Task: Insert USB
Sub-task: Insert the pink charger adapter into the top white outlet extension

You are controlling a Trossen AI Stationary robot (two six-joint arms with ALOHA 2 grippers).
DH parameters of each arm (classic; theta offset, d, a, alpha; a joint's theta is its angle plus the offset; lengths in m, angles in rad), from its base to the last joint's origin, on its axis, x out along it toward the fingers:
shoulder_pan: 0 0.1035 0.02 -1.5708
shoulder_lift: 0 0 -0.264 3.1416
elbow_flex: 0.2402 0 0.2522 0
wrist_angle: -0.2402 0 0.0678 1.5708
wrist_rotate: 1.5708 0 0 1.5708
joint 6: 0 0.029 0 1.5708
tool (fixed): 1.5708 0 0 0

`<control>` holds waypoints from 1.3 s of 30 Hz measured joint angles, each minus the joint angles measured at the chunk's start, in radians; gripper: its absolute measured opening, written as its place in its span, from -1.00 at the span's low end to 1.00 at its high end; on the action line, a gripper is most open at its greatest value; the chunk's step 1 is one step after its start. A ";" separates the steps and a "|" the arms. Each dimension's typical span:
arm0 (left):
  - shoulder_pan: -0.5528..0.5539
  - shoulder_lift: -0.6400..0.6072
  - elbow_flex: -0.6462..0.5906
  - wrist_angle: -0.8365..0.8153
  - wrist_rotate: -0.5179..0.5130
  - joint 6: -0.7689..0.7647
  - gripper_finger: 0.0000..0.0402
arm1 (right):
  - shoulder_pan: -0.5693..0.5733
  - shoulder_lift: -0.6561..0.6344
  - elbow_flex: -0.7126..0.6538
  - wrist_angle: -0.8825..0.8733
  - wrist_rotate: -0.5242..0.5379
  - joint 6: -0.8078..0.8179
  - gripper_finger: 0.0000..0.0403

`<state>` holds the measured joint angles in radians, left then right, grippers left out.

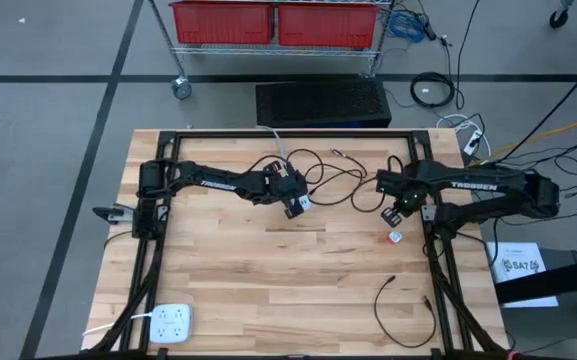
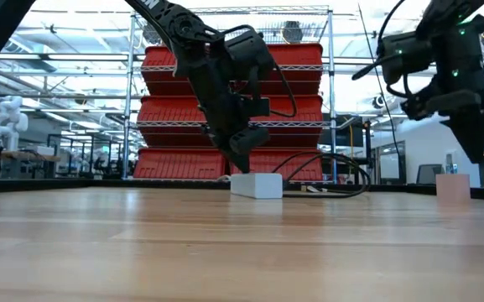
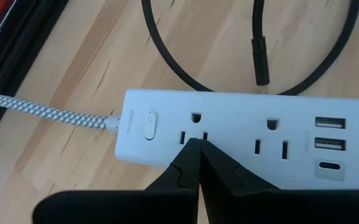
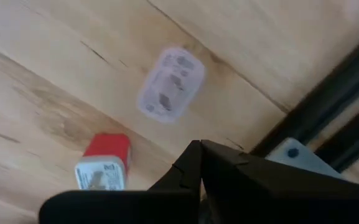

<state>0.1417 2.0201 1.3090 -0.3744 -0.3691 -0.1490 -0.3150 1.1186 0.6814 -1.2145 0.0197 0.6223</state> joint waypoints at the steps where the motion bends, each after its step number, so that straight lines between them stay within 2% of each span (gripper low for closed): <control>1: 0.000 0.000 0.000 0.000 0.000 0.000 -0.95 | 0.016 0.009 -0.004 0.004 -0.007 0.009 -1.00; 5: 0.000 0.000 0.000 0.000 -0.001 0.000 -0.95 | 0.104 0.021 -0.001 -0.015 -0.055 0.036 -1.00; 12: 0.000 0.000 0.001 0.001 -0.001 0.000 -0.95 | 0.294 0.002 0.021 -0.064 -0.099 0.191 -1.00; 19: 0.000 0.000 0.001 0.004 -0.001 0.000 -0.95 | 0.427 0.059 0.021 -0.053 -0.084 0.231 -1.00; 27: 0.000 0.000 0.001 0.003 -0.002 0.000 -0.95 | 0.448 0.133 0.021 -0.014 -0.090 0.213 -1.00; 32: 0.000 0.000 0.001 0.006 -0.002 0.000 -0.95 | 0.448 0.152 0.024 0.209 -0.099 0.162 -1.00; 35: 0.000 0.000 0.001 0.006 -0.002 0.005 -0.95 | 0.448 0.150 0.051 0.300 -0.048 0.150 -1.00; 39: 0.000 0.000 0.001 0.006 -0.002 0.007 -0.95 | 0.451 0.148 0.126 0.314 0.069 0.103 -1.00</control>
<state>0.1413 2.0205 1.3102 -0.3683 -0.3710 -0.1417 0.1360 1.2667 0.8071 -0.9004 0.0883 0.7253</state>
